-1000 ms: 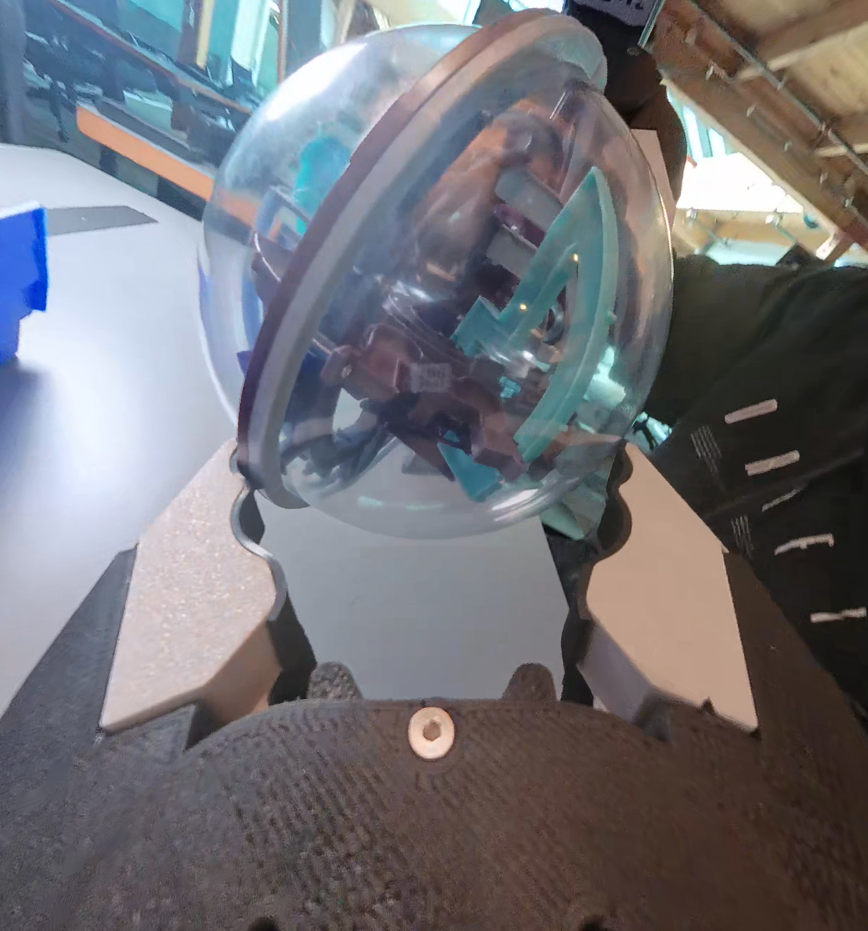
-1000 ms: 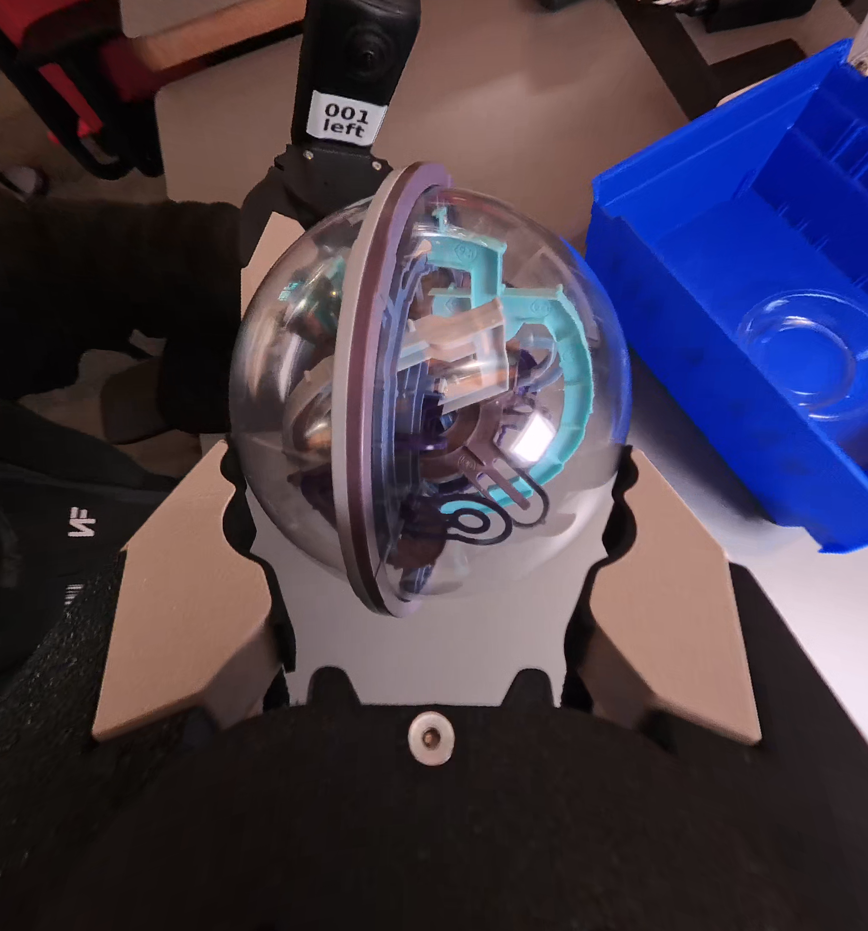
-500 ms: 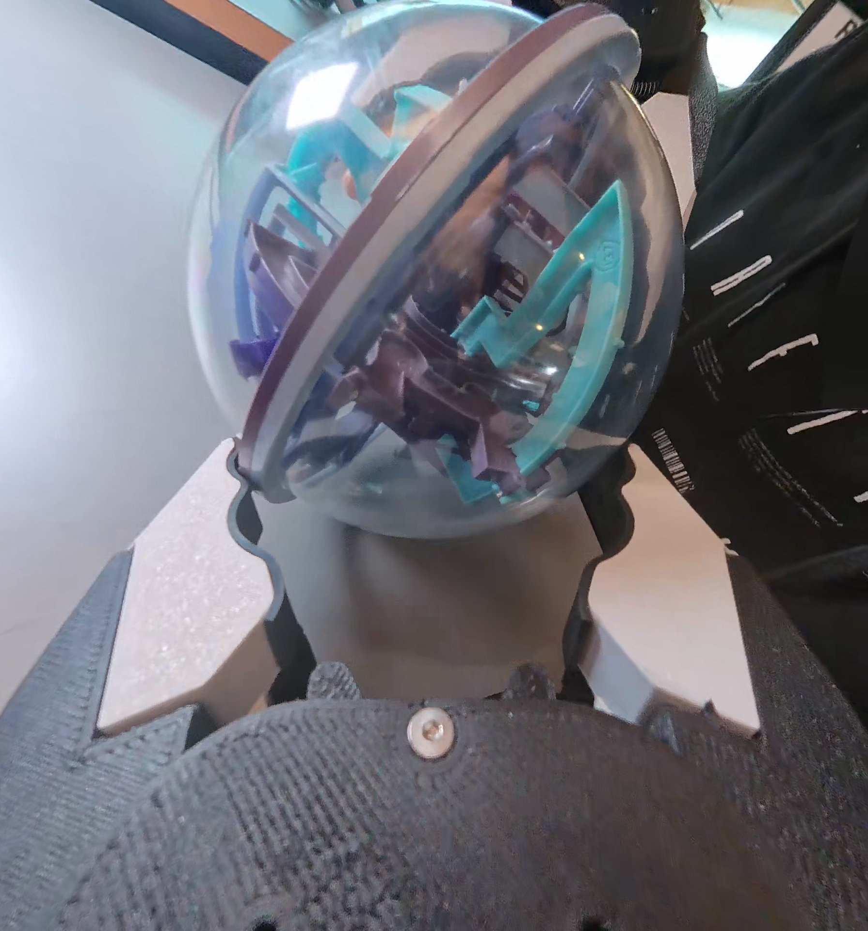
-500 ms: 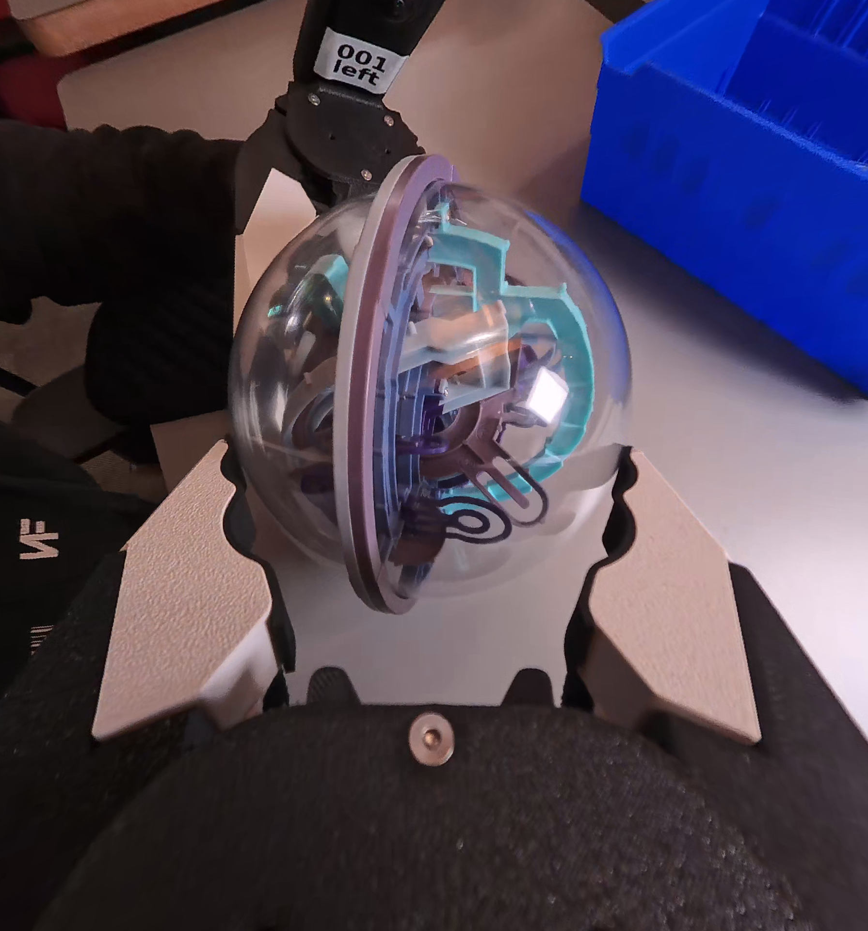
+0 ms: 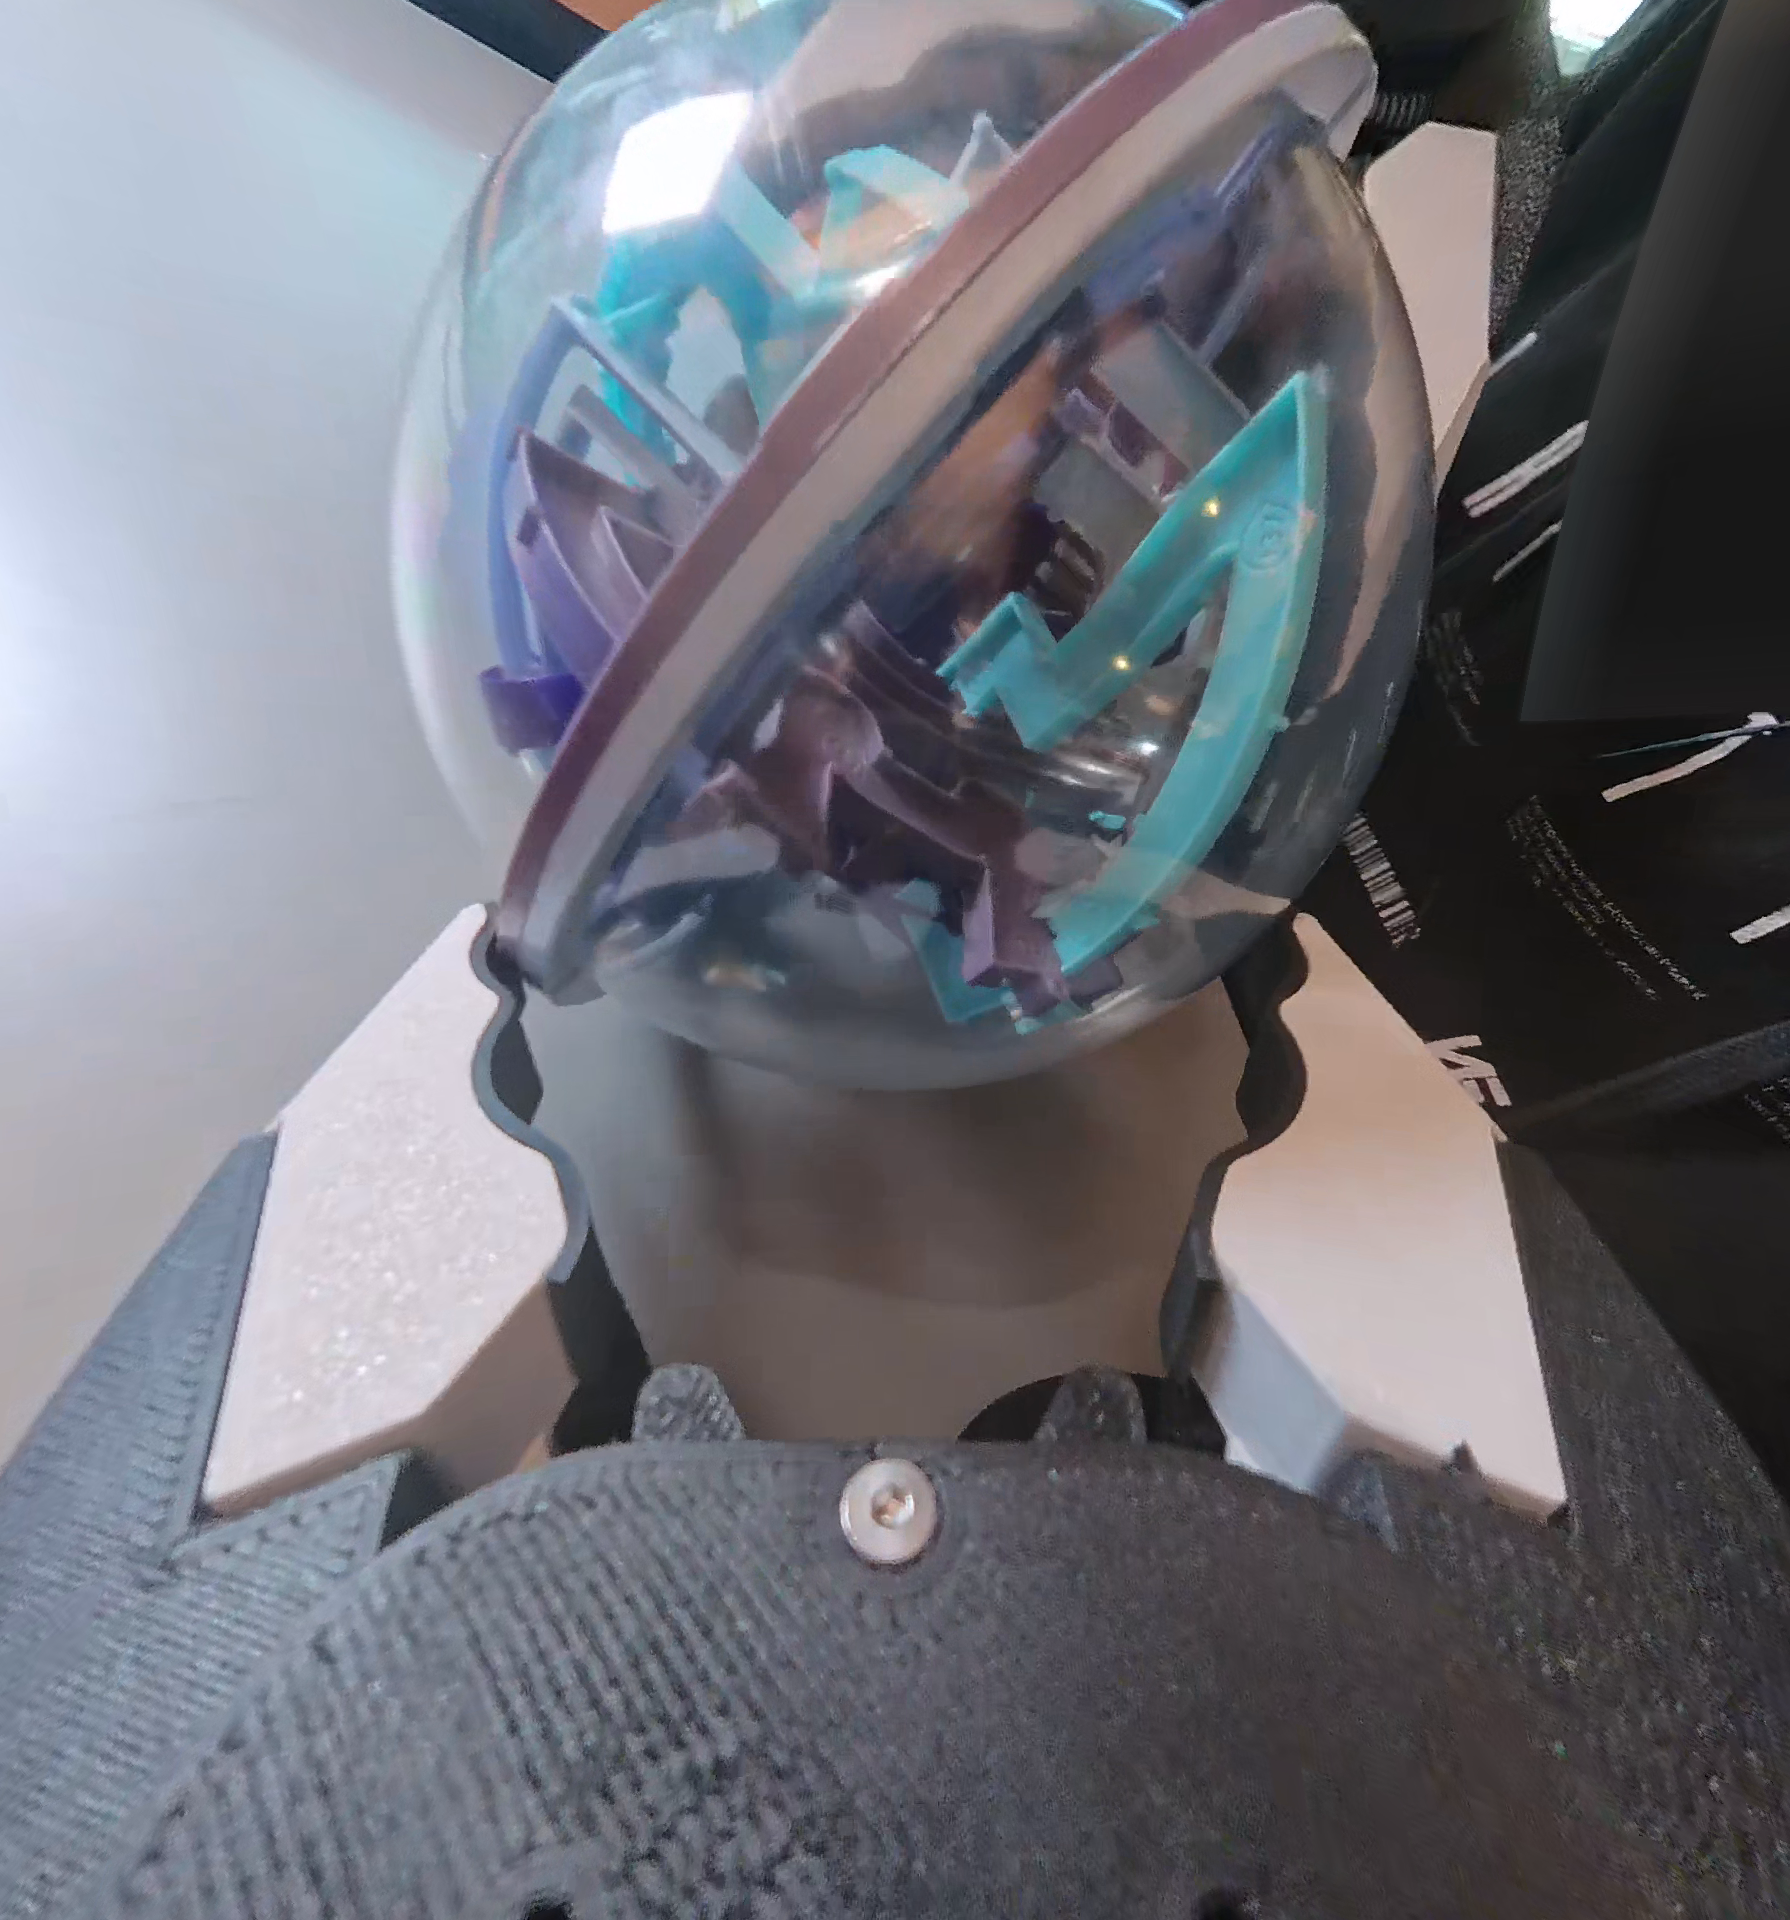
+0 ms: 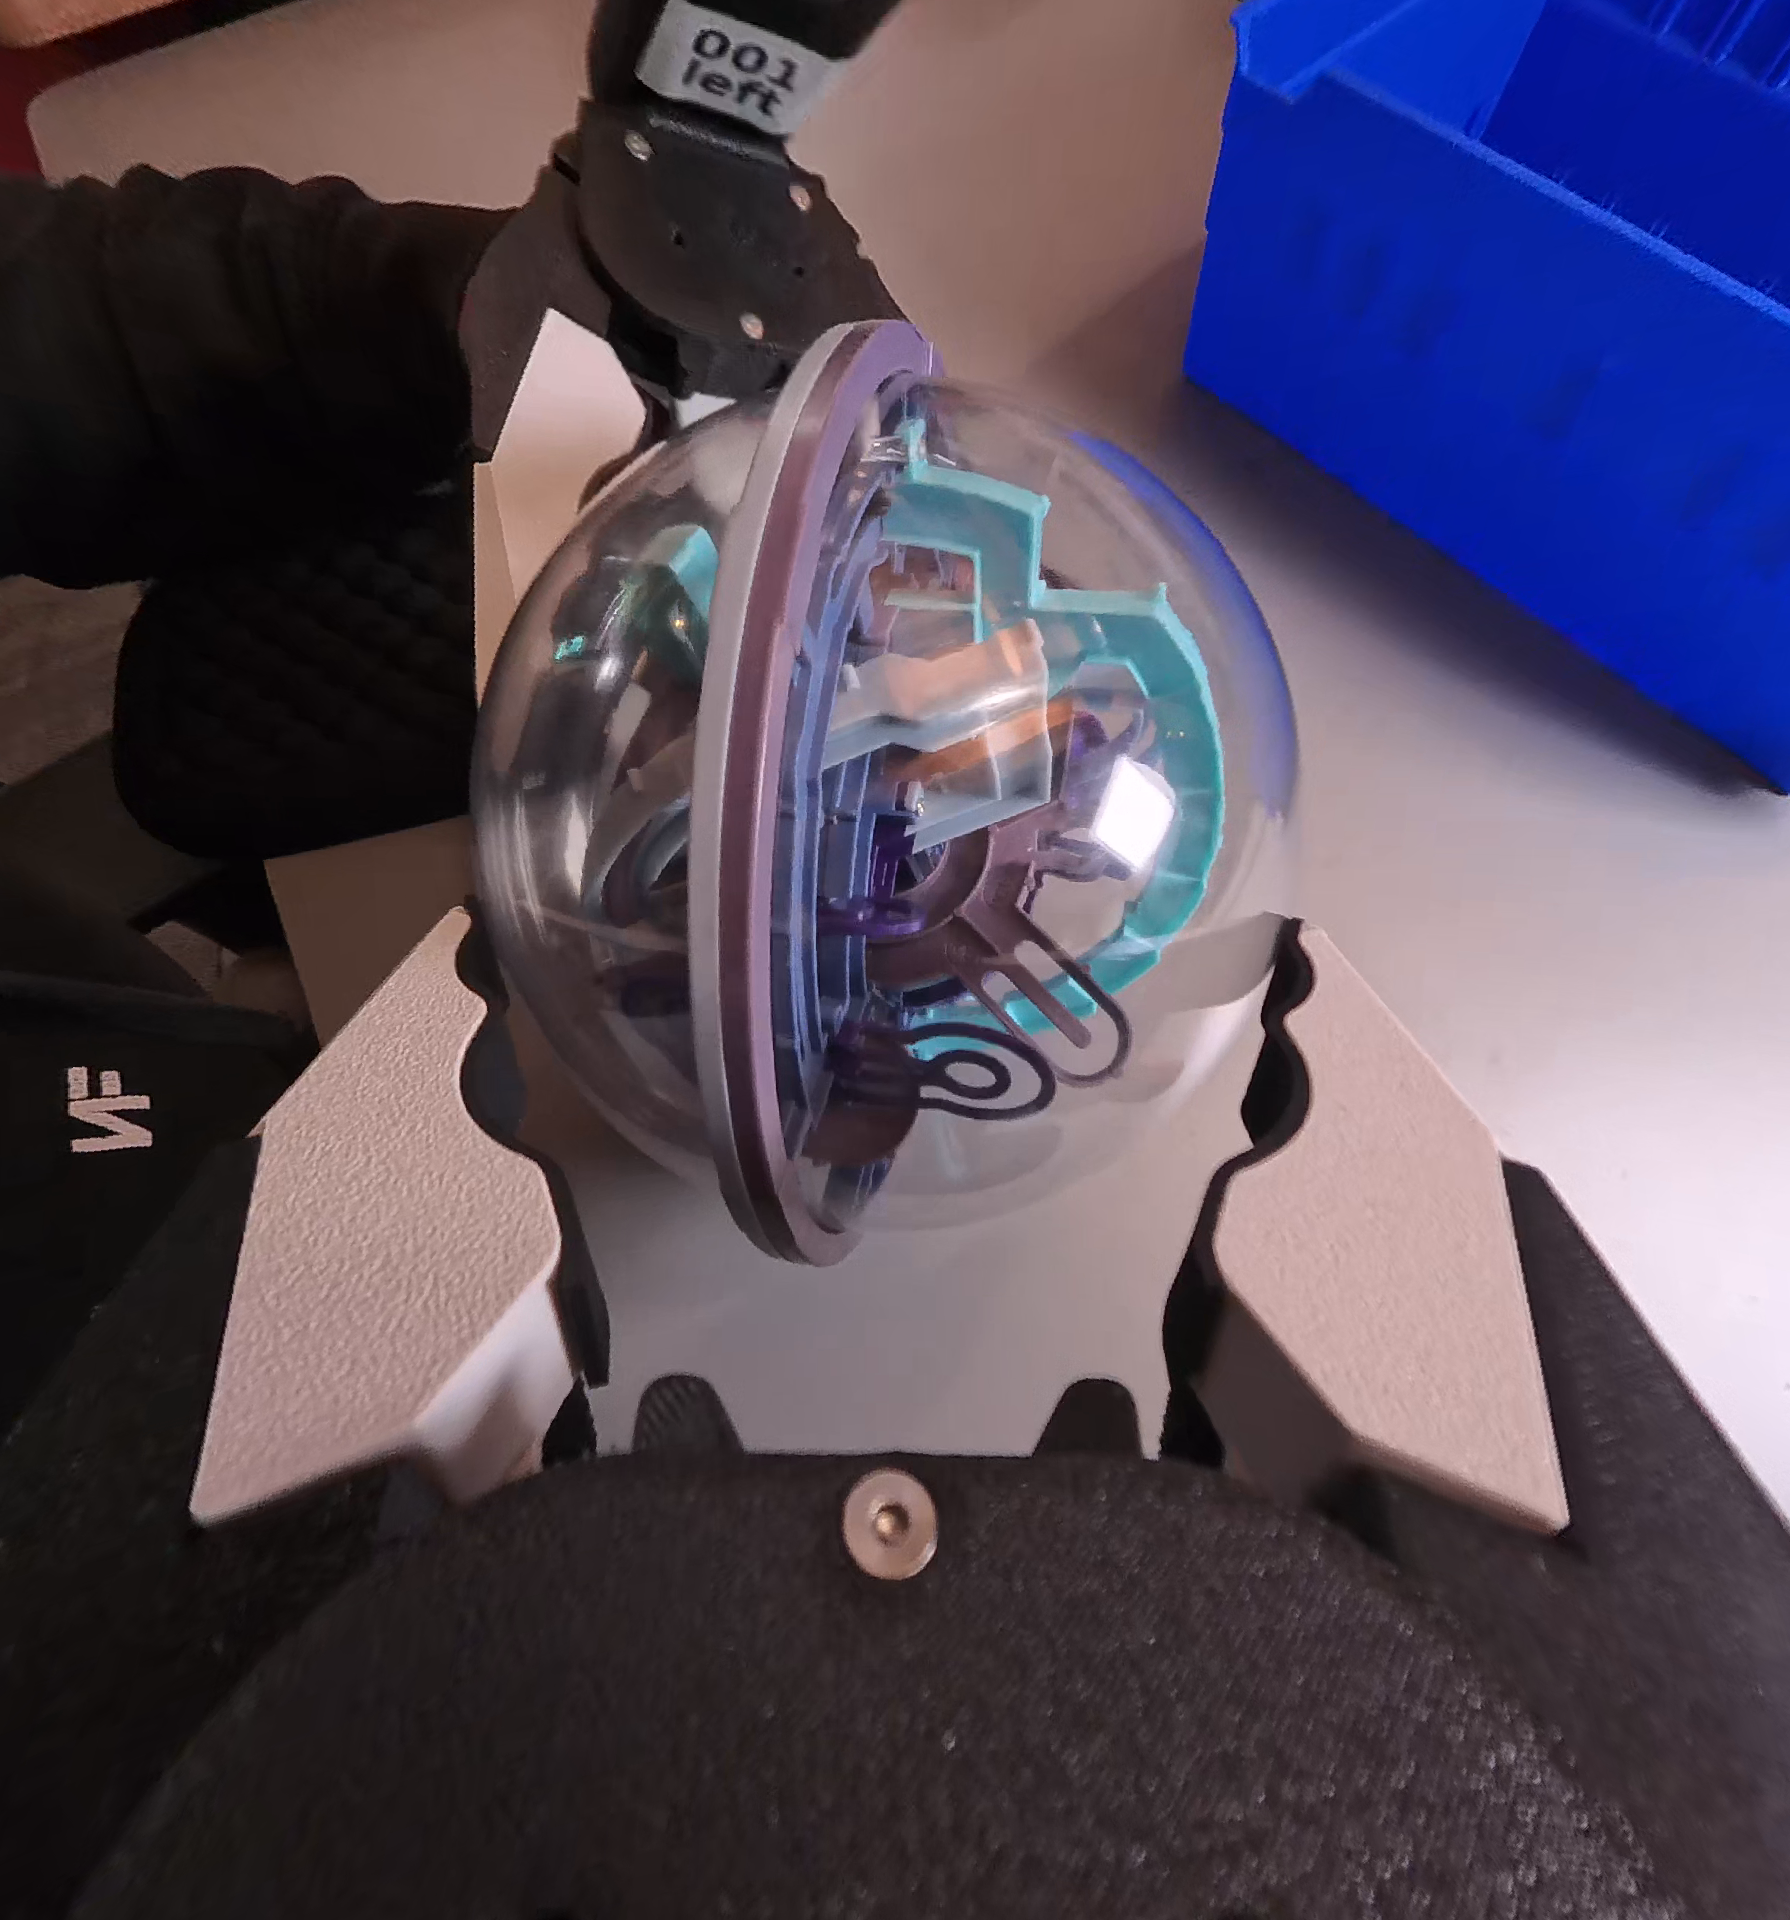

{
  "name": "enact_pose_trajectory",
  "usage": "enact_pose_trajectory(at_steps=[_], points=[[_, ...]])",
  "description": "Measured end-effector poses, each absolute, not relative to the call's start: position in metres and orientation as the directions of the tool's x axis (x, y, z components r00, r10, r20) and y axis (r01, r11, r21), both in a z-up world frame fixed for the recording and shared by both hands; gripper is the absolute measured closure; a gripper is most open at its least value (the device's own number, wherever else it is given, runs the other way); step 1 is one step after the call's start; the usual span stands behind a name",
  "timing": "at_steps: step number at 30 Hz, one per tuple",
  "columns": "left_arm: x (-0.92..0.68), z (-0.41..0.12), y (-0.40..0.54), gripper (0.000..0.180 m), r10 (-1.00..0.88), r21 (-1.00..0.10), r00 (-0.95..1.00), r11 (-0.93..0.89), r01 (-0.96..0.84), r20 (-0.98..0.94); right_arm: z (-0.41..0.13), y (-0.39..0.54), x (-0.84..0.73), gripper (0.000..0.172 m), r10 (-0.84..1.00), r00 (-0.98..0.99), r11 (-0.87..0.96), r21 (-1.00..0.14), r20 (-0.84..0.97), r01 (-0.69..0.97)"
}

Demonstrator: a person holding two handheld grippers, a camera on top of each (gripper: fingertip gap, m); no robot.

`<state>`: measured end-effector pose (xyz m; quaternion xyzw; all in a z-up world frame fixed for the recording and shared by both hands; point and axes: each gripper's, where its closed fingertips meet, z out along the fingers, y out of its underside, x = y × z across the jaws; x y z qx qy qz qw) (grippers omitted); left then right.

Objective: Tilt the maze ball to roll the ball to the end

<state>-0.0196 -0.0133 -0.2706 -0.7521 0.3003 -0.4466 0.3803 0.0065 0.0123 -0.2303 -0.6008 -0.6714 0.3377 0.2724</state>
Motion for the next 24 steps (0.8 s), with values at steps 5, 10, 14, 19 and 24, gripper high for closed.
enact_pose_trajectory(at_steps=[5, 10, 14, 19, 24], points=[[-0.045, -0.242, -0.004, 0.045, -0.718, -0.883, 0.577, -0.47, 0.011, 0.39, -0.231, 0.015, 0.002, 0.032, 0.994, -0.112, 0.057, -0.77, -0.018, 0.635], [-0.04, -0.221, -0.001, 0.034, -0.668, -0.925, 0.696, -0.379, -0.012, 0.265, -0.229, 0.011, -0.006, 0.033, 0.992, -0.125, 0.092, -0.774, 0.016, 0.627], [-0.036, -0.23, 0.002, 0.031, -0.658, -0.911, 0.694, -0.411, -0.003, 0.294, -0.222, 0.006, -0.013, 0.036, 0.987, -0.156, 0.131, -0.801, 0.047, 0.585], [-0.043, -0.239, -0.001, 0.04, -0.635, -0.899, 0.688, -0.433, 0.06, 0.352, -0.208, 0.006, -0.006, 0.034, 0.976, -0.213, 0.156, -0.852, 0.055, 0.499], [-0.046, -0.237, 0.0, 0.041, -0.625, -0.898, 0.689, -0.431, 0.087, 0.367, -0.227, 0.021, 0.012, 0.032, 0.98, -0.197, 0.097, -0.858, -0.006, 0.504]])
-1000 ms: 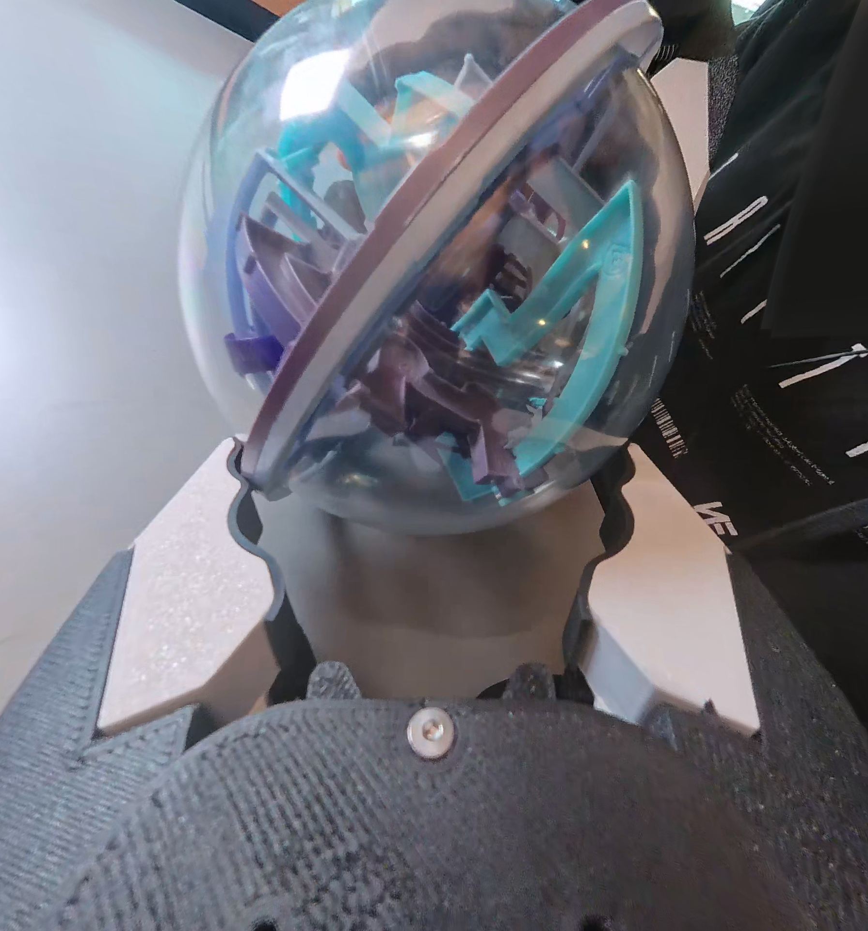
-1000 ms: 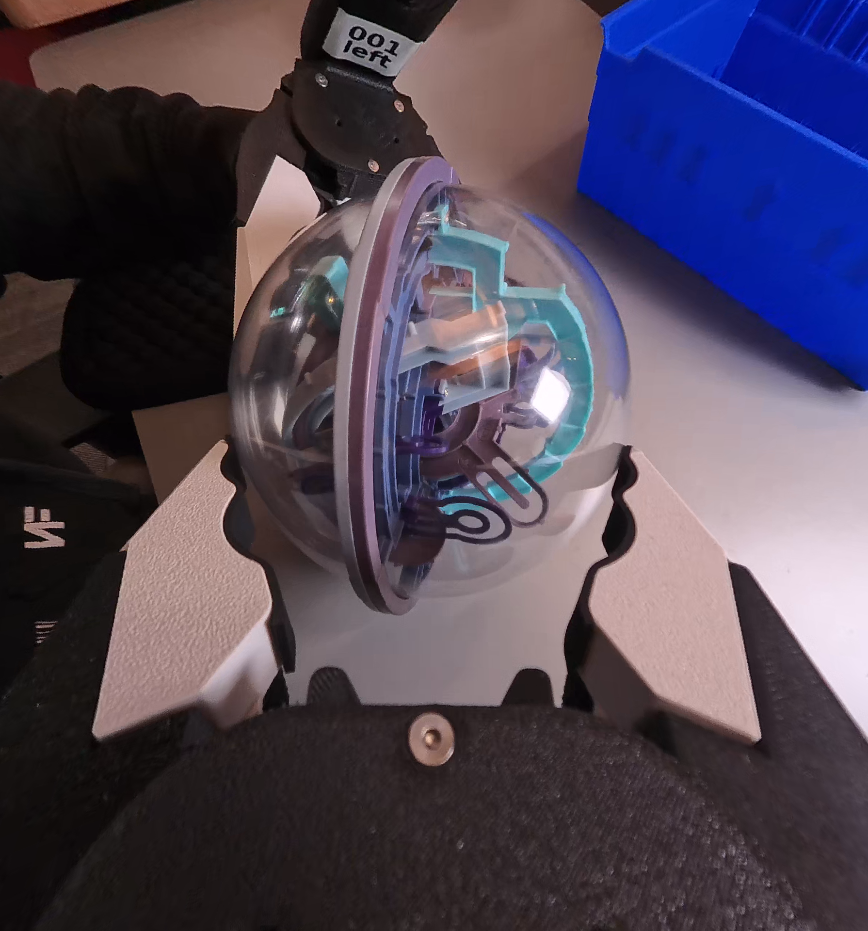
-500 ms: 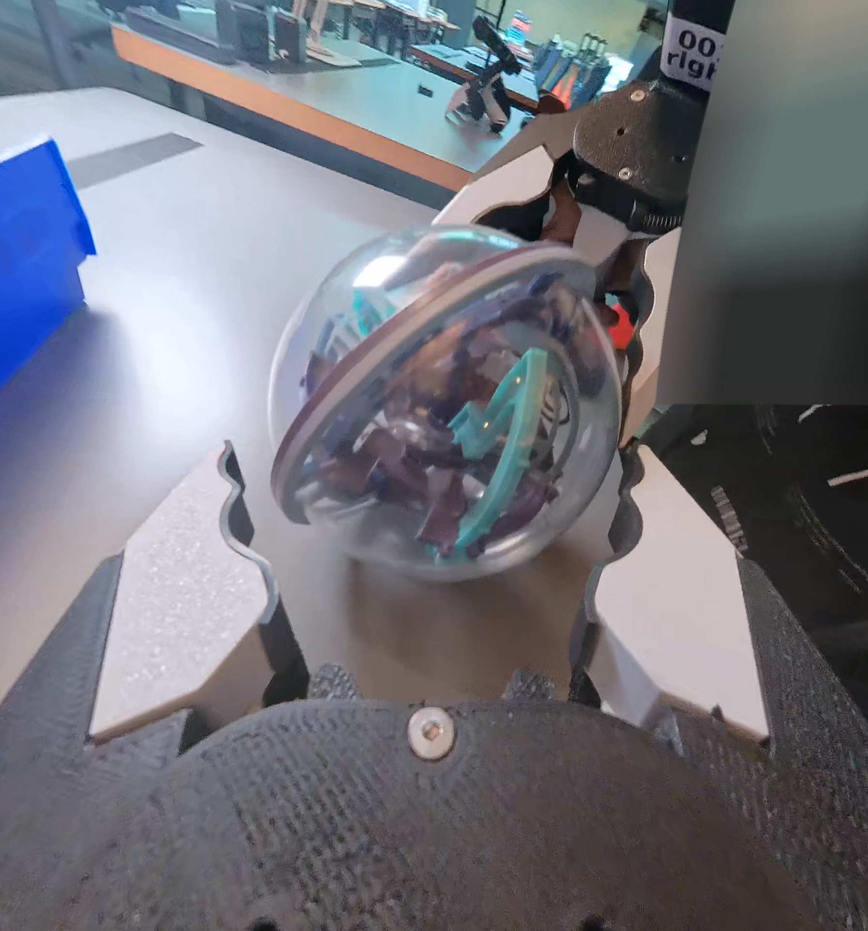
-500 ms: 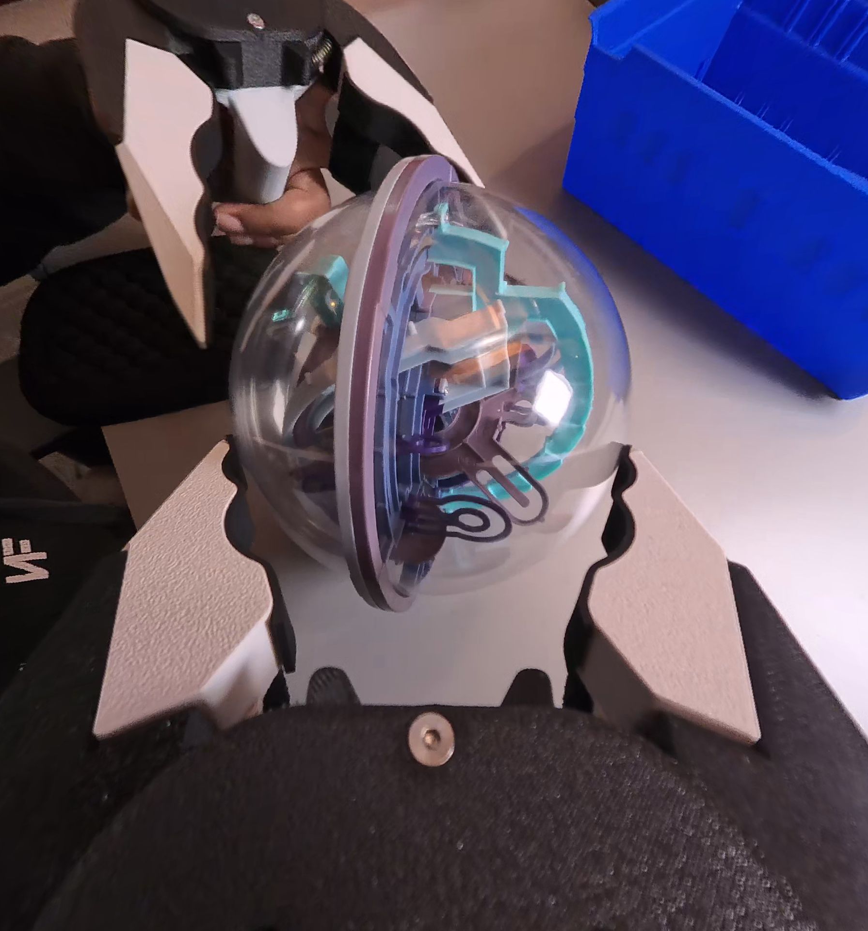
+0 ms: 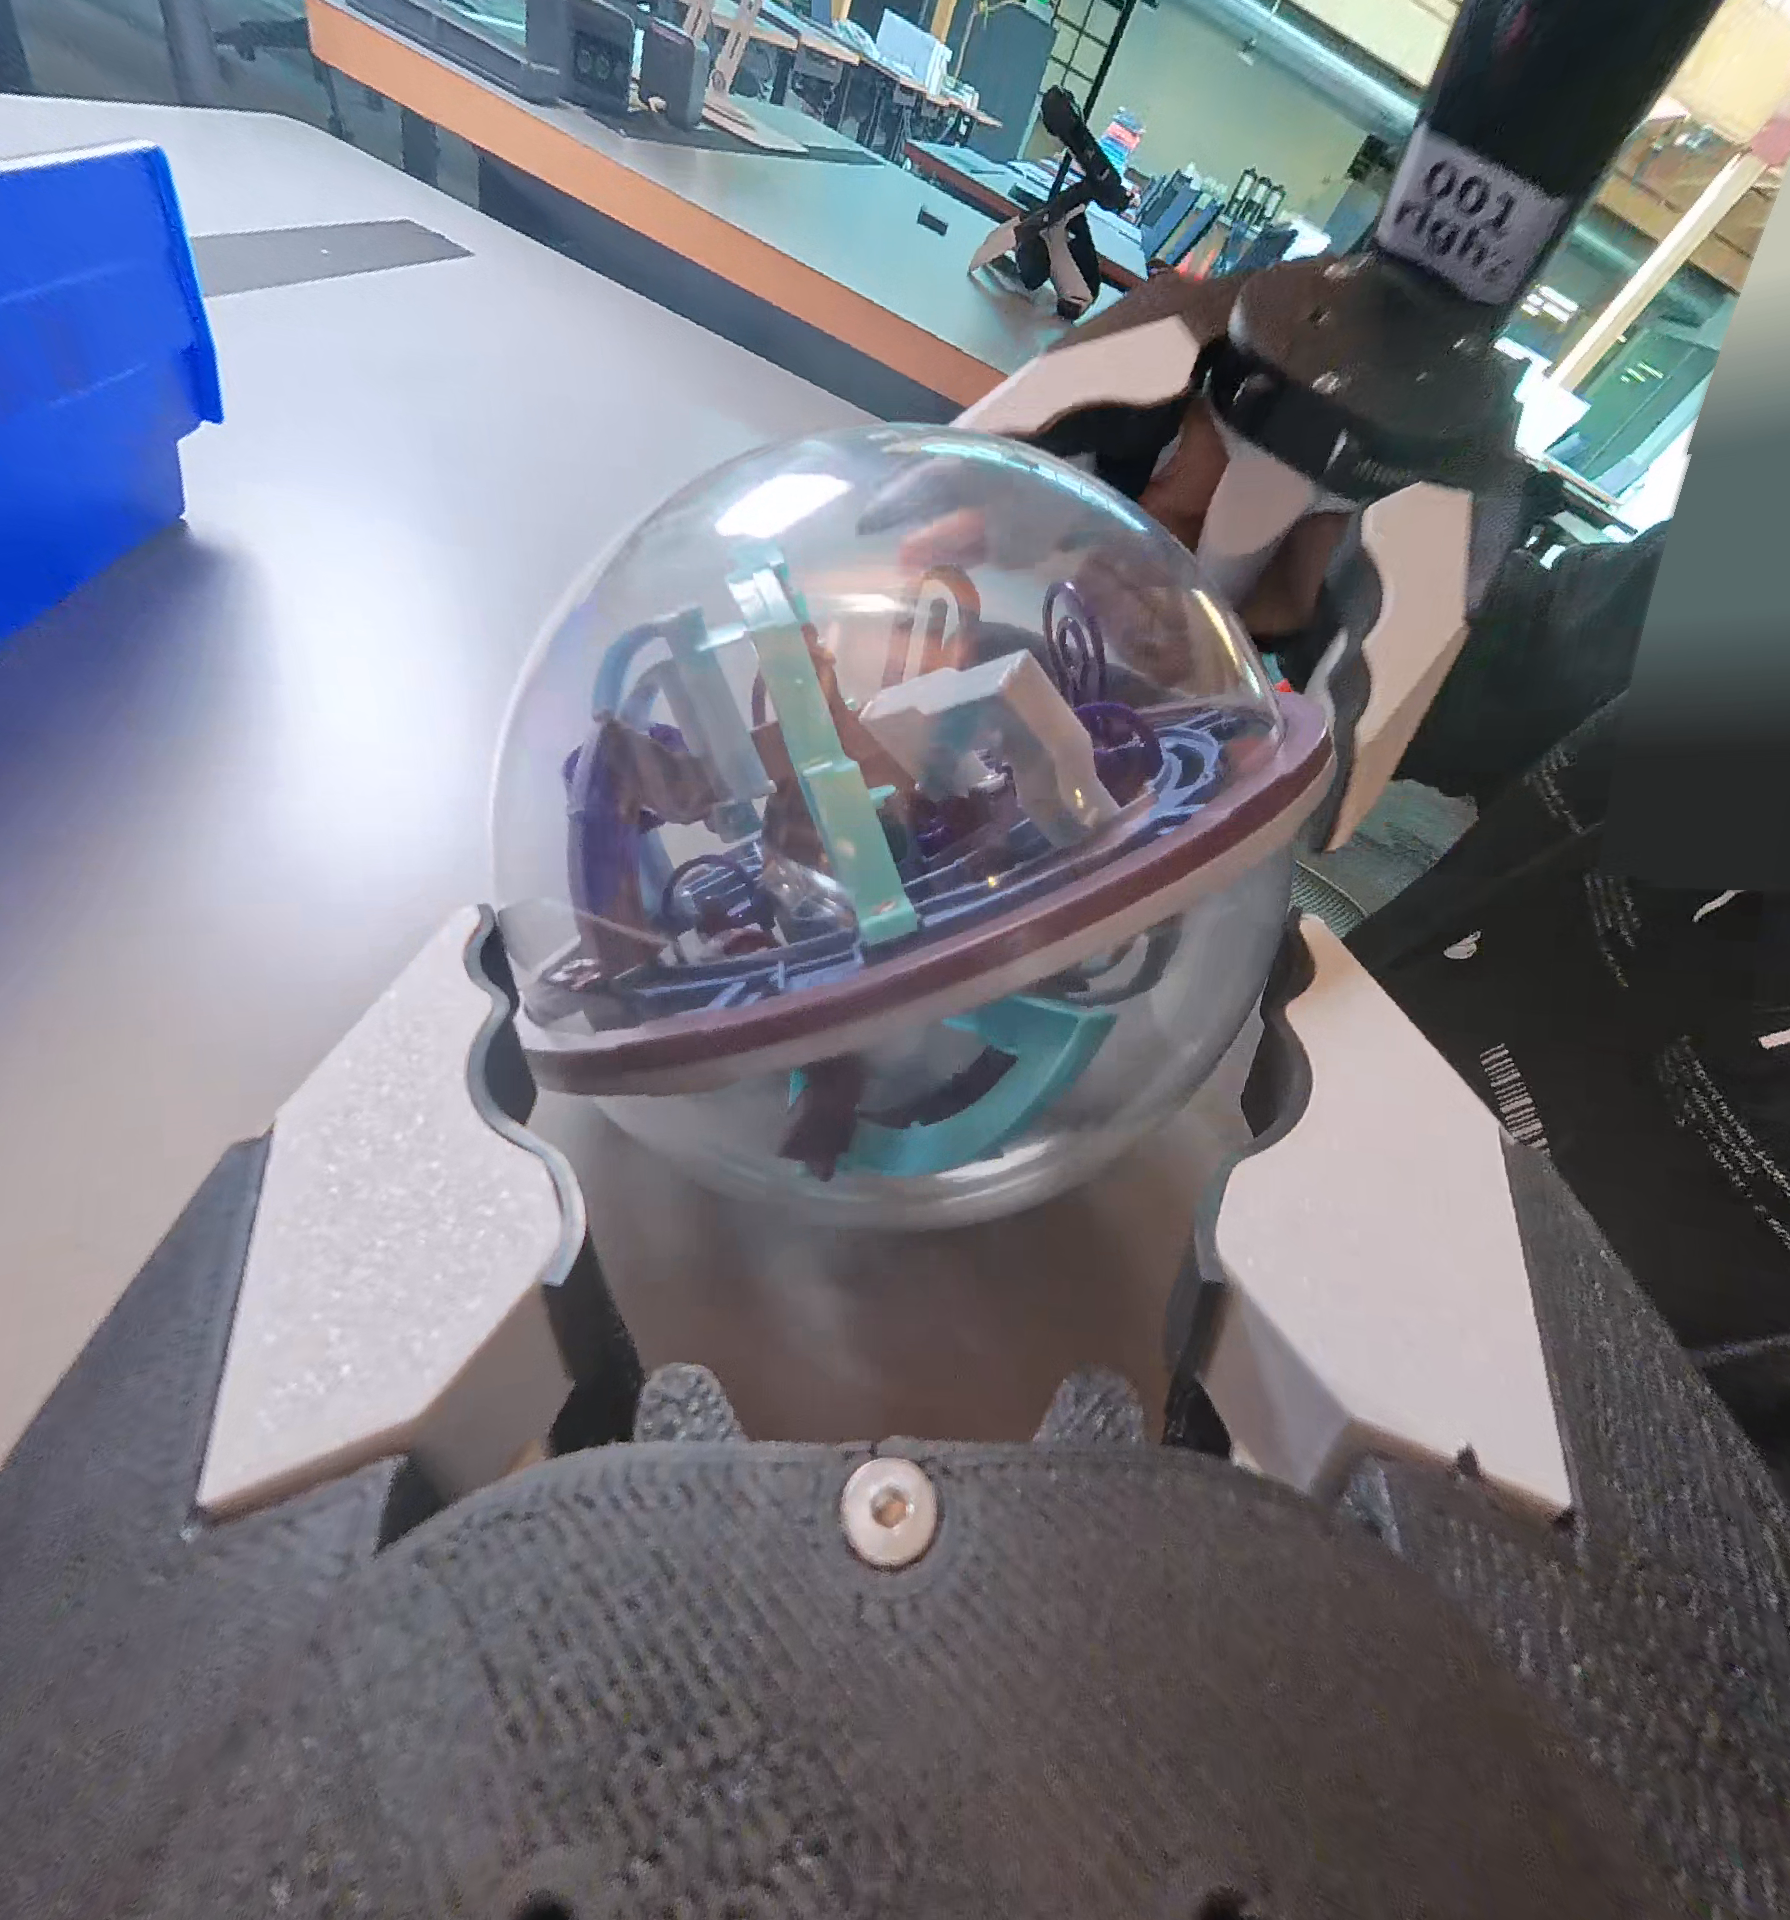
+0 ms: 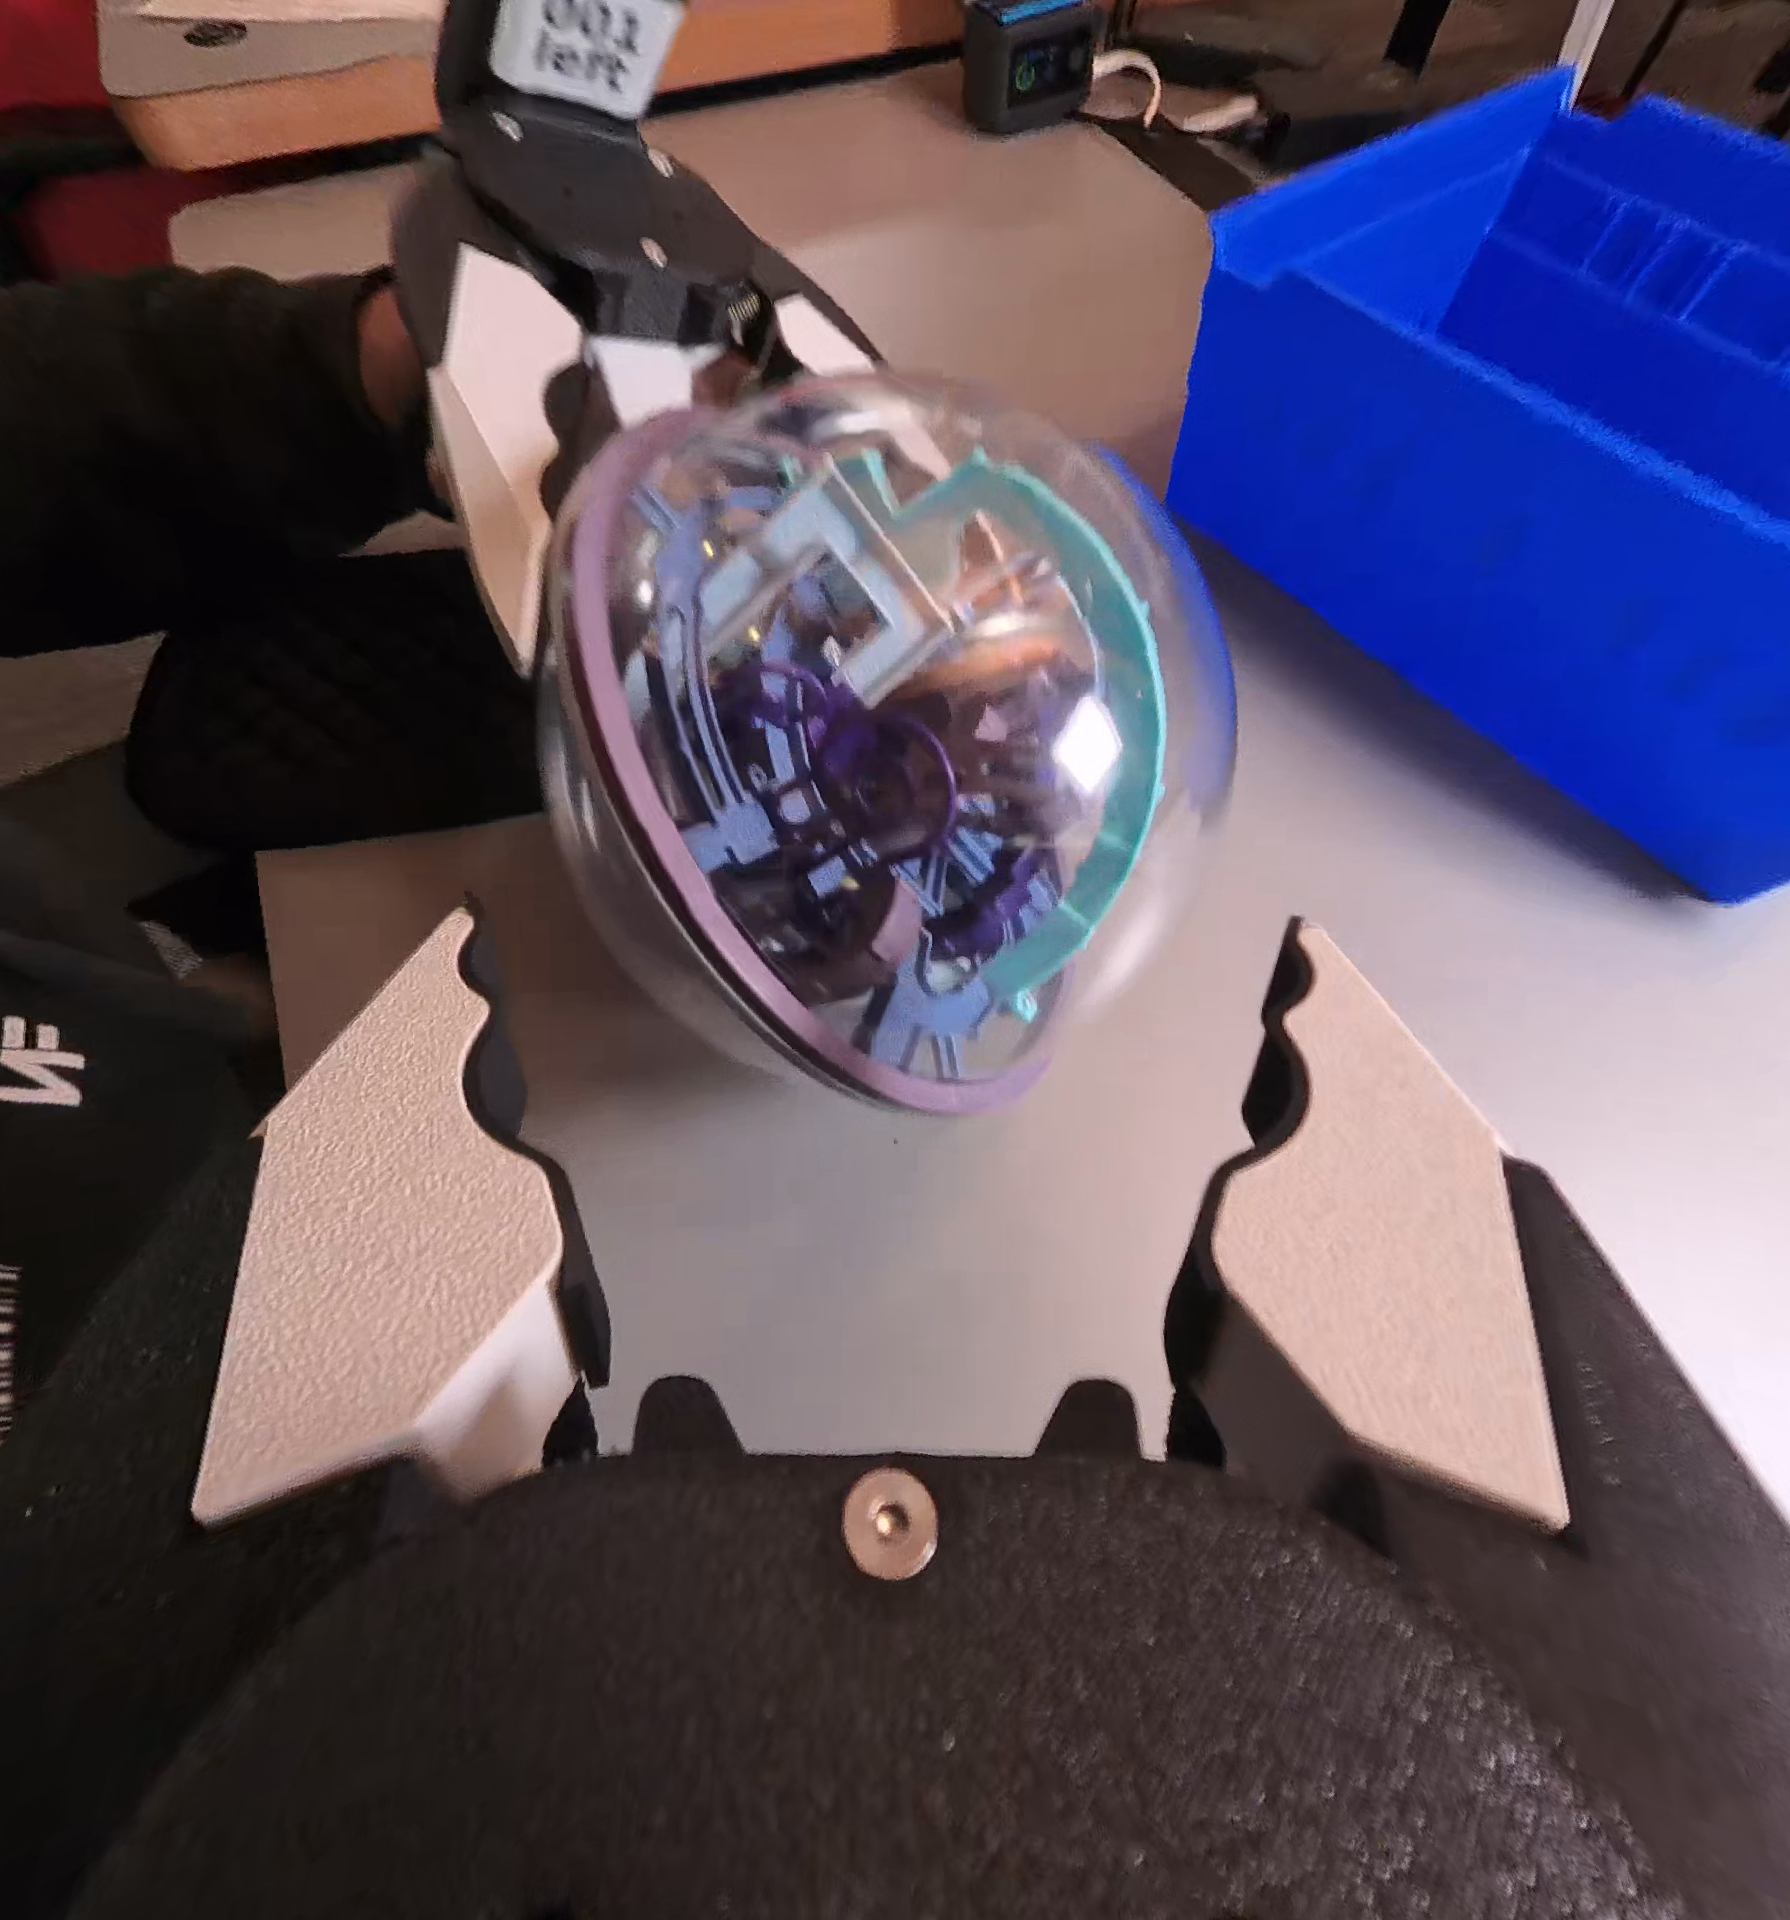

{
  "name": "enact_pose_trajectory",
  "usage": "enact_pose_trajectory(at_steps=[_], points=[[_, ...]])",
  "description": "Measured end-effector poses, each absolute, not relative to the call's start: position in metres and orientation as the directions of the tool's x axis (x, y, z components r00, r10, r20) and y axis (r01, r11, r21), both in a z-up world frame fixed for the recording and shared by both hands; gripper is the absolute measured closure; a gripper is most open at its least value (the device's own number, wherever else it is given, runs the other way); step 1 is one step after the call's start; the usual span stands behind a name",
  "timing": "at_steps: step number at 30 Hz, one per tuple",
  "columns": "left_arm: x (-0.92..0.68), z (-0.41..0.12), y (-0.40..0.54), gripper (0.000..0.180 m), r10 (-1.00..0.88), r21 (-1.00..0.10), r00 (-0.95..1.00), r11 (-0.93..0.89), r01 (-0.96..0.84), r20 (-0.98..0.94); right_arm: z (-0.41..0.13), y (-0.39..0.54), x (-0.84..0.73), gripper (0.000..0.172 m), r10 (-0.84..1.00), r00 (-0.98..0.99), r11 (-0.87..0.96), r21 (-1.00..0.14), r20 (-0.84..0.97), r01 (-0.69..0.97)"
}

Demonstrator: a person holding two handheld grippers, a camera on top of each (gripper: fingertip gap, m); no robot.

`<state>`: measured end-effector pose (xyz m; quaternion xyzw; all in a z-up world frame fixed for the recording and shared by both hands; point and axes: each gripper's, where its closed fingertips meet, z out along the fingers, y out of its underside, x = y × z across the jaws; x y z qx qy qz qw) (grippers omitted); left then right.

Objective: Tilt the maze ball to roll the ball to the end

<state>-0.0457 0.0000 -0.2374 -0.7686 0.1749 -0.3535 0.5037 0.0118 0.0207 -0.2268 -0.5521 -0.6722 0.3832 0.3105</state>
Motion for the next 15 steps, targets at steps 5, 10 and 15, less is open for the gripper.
enact_pose_trajectory(at_steps=[5, 10, 15], points=[[-0.044, -0.235, 0.007, 0.042, -0.609, -0.883, 0.687, -0.457, 0.105, 0.397, -0.25, 0.024, 0.013, 0.037, 0.977, -0.192, 0.02, -0.846, -0.098, 0.533], [-0.042, -0.232, 0.013, 0.043, -0.6, -0.875, 0.689, -0.473, 0.103, 0.406, -0.256, 0.022, 0.013, 0.043, 0.967, -0.208, -0.015, -0.848, -0.147, 0.53], [-0.04, -0.229, 0.021, 0.043, -0.585, -0.869, 0.698, -0.483, 0.109, 0.413, -0.265, 0.025, 0.015, 0.043, 0.967, -0.205, -0.018, -0.839, -0.154, 0.544]])
